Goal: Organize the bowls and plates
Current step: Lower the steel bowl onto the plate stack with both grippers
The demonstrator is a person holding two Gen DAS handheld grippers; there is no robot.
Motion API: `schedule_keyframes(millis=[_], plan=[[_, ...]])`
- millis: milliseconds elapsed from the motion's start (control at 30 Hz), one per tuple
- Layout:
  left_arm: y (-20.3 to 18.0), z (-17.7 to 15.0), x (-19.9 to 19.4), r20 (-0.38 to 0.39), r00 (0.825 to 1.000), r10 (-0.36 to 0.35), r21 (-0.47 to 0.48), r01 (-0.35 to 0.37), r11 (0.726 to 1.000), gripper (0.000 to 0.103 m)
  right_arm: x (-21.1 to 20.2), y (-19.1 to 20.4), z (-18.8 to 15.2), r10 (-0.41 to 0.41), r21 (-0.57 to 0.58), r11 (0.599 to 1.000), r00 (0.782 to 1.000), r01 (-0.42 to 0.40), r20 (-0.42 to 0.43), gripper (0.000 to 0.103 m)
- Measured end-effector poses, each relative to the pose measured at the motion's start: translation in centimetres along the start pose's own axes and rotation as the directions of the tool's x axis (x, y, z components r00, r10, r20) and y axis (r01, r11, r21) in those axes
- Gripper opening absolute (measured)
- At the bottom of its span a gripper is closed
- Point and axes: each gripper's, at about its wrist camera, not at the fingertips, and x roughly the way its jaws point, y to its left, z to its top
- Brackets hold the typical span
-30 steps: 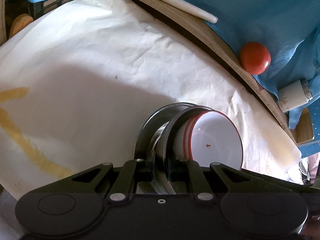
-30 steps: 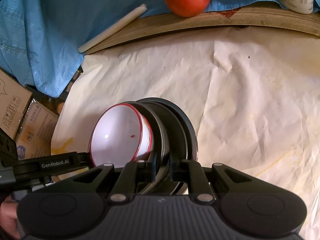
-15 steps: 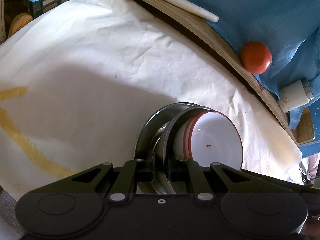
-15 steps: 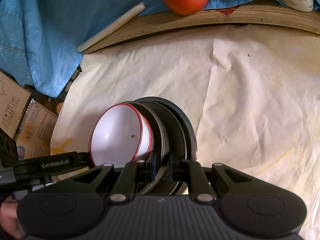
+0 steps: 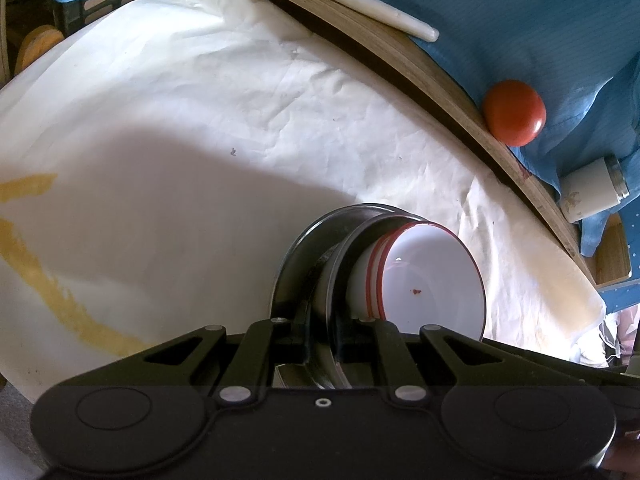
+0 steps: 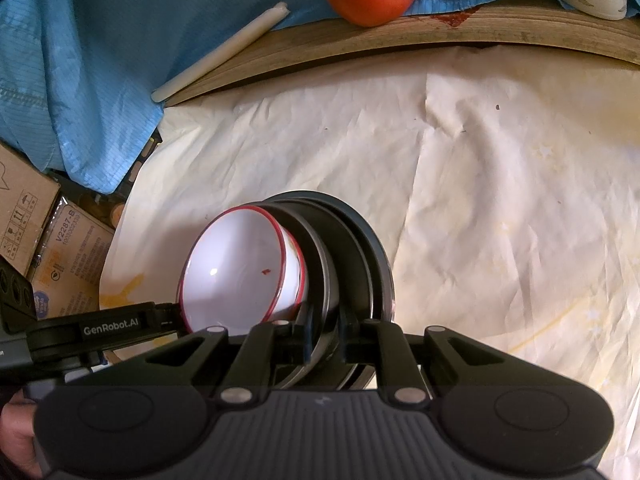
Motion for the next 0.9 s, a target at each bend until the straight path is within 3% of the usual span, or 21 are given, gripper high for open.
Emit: schedule_keyframes(millis=[900], plan=[[-0.05, -0.25, 0.09, 0.002, 1.000, 0.008, 0.014, -0.008, 1.000, 0.010, -0.12, 0.52, -0.04, -0.021, -0.040, 0.999, 1.000, 0.021, 0.006, 0.016]])
